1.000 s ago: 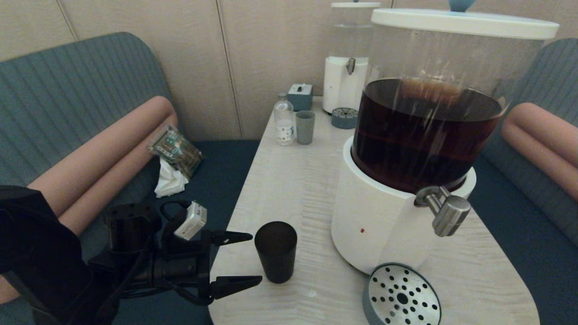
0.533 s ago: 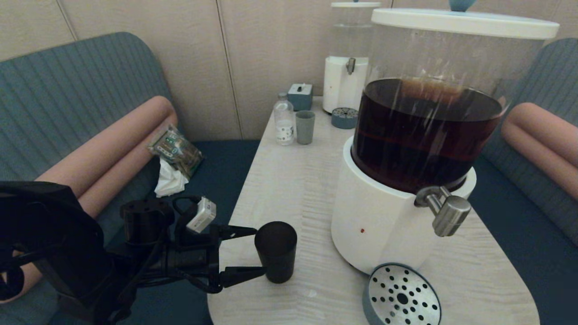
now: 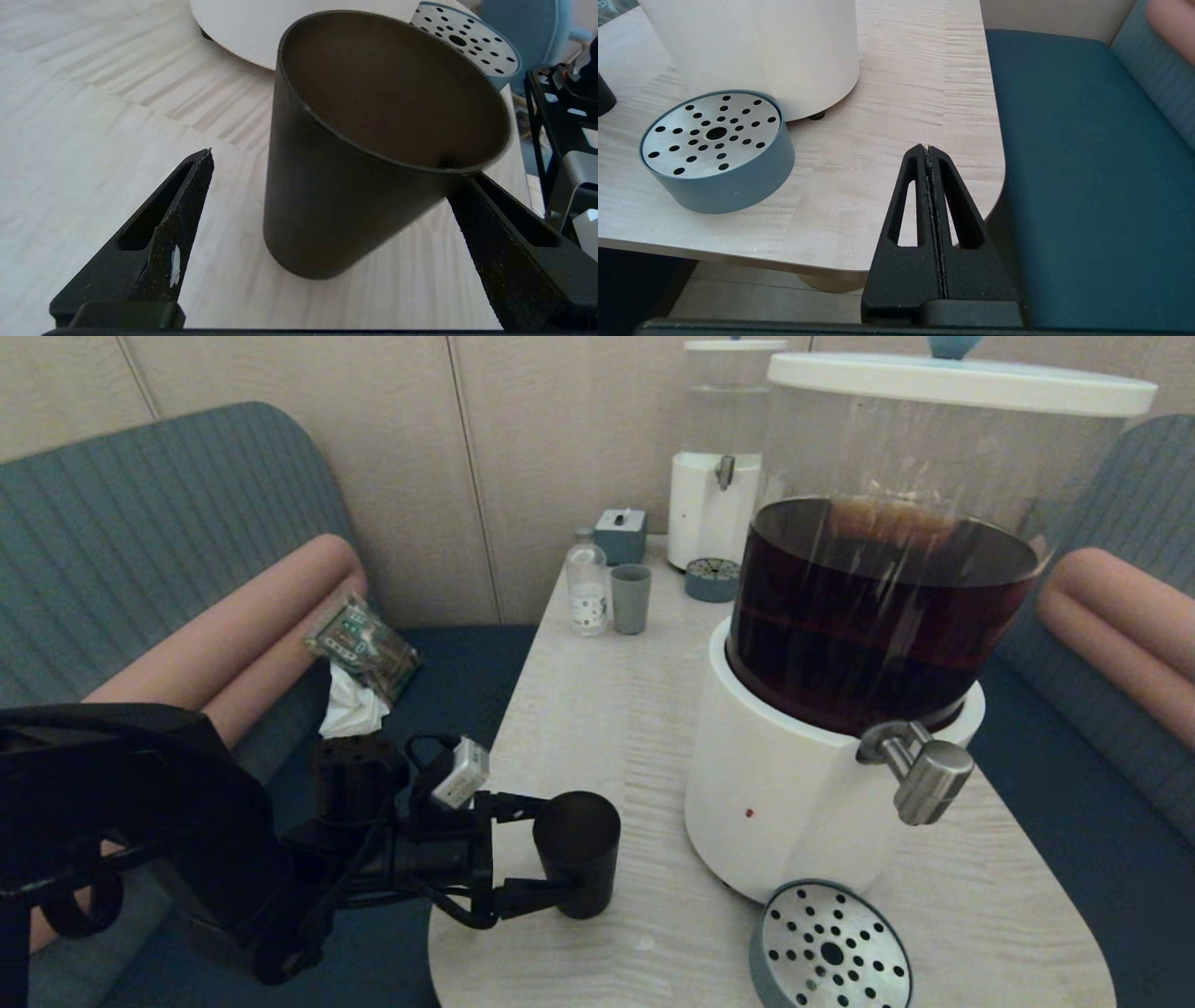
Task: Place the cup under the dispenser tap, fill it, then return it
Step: Pick up the cup
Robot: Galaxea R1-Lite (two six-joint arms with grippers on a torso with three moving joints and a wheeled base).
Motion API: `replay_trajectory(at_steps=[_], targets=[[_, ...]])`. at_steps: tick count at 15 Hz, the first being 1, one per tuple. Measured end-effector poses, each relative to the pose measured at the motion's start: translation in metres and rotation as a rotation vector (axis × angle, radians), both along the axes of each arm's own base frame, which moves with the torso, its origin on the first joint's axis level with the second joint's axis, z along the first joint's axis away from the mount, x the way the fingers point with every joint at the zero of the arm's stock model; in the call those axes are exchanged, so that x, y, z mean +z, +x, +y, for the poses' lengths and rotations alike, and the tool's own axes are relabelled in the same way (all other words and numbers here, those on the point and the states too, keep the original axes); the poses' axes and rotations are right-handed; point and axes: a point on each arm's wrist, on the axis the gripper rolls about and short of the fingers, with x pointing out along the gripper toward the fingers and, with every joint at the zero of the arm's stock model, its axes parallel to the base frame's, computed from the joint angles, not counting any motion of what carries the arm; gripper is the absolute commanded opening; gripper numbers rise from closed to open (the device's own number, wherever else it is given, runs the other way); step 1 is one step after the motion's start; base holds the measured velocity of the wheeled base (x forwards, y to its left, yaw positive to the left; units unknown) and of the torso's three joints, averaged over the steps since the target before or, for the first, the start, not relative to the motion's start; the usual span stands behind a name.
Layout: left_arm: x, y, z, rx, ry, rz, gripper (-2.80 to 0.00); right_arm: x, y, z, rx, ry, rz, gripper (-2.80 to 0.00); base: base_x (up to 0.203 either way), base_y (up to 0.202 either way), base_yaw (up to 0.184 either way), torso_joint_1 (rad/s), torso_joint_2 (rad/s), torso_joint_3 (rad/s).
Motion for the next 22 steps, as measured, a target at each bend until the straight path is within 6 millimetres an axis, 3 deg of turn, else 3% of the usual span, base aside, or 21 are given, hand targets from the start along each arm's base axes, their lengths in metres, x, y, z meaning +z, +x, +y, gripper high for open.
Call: replay_trajectory(at_steps=[13, 14, 22], targets=[[-0.004, 0.012, -0.006, 0.047, 0.012, 0.0, 0.0, 0.0, 0.0, 0.0, 0.0, 0.0, 0.0, -2.8, 0.0, 0.0, 0.0, 0.0, 0.0, 0.0], [-0.004, 0.012, -0.006, 0.047, 0.013, 0.0, -2.8, 0.0, 0.0, 0.0, 0.0, 0.0, 0.0, -2.8, 0.0, 0.0, 0.0, 0.0, 0.0, 0.0], [0.0, 0.004, -0.013, 0.053, 0.022, -0.005, -2.8, 0.0, 0.0, 0.0, 0.0, 0.0, 0.0, -2.8, 0.0, 0.0, 0.0, 0.0, 0.0, 0.0]])
